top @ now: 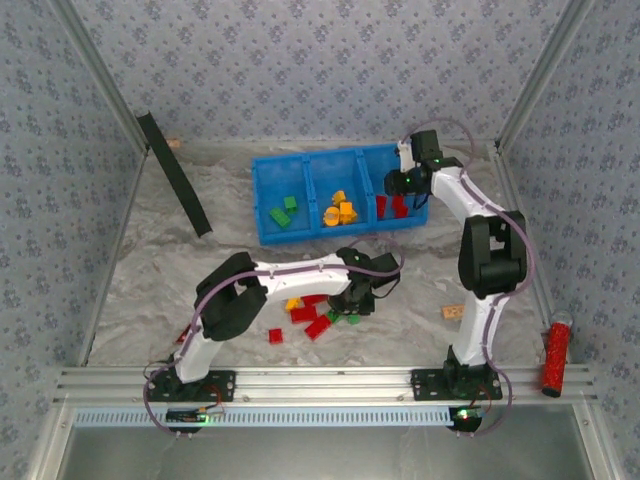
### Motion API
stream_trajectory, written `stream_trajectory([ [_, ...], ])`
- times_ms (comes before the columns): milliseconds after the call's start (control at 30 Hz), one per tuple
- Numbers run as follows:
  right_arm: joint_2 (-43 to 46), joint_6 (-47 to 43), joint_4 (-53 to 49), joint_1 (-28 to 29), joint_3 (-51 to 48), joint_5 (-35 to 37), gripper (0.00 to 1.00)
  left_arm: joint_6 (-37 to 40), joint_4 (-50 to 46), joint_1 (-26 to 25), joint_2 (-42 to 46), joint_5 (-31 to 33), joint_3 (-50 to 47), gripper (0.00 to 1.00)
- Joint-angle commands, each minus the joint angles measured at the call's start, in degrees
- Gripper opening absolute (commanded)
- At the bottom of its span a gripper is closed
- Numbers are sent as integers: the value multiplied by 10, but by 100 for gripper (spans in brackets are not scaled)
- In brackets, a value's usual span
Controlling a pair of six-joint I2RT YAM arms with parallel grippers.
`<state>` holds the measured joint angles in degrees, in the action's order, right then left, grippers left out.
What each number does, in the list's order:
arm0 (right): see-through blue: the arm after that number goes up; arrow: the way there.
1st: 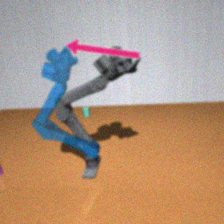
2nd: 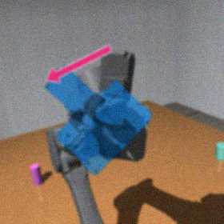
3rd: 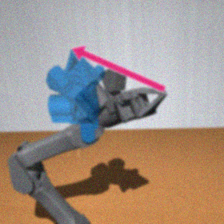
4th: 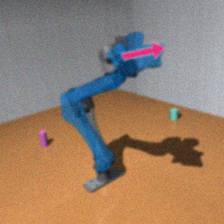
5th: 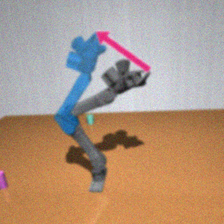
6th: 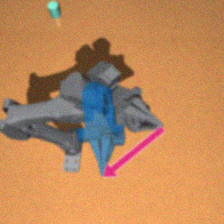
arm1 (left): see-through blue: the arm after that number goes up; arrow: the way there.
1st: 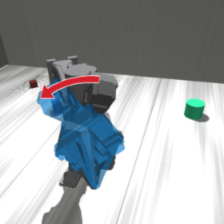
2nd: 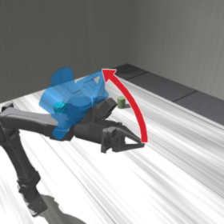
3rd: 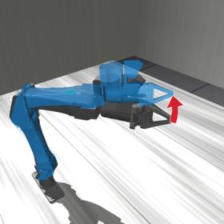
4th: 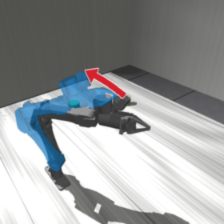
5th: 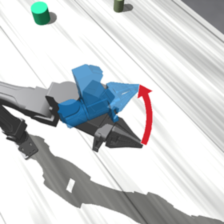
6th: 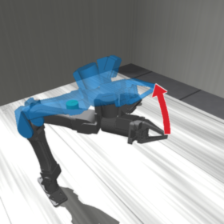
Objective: Sort the legos into containers by color
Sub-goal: Pick up the lego from the middle-left of the table, then place the lego in the container.
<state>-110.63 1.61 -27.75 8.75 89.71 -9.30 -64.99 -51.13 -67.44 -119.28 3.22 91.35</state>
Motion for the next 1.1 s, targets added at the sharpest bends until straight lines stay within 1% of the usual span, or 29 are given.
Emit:
stream_trajectory([
  [0, 56, 15, 7, 3, -25, -14, 42, 5, -22, 7, -18, -2, 17, 34],
  [200, 133, 28, 2, 7, -75, -7, 42, 7, -17, 11, -22, -11, 7, 24],
  [400, 194, 39, -29, 9, -110, 6, 44, 20, -19, 19, 10, -9, 10, 20],
  [467, 225, 54, -29, 8, -144, 6, 44, 30, -24, 27, 29, 0, 18, 20],
  [567, 276, 78, -20, 7, -207, -20, 45, 57, -33, 42, 63, 20, 31, 19],
  [600, 291, 86, -19, 7, -239, -30, 45, 67, -37, 51, 74, 25, 35, 19],
  [800, 385, 133, -5, 12, -350, -72, 47, 126, -42, 104, 144, 45, 28, 19],
  [867, 409, 129, -8, 19, -373, -105, 49, 149, -49, 129, 164, 64, 33, 19],
  [900, 418, 129, -16, 27, -382, -116, 50, 163, -50, 144, 174, 76, 34, 19],
  [967, 432, 141, -28, 48, -399, -113, 52, 184, -44, 176, 190, 95, 37, 19],
  [1067, 453, 201, -34, 99, -436, -97, 52, 218, -23, 223, 201, 120, 45, 19],
])
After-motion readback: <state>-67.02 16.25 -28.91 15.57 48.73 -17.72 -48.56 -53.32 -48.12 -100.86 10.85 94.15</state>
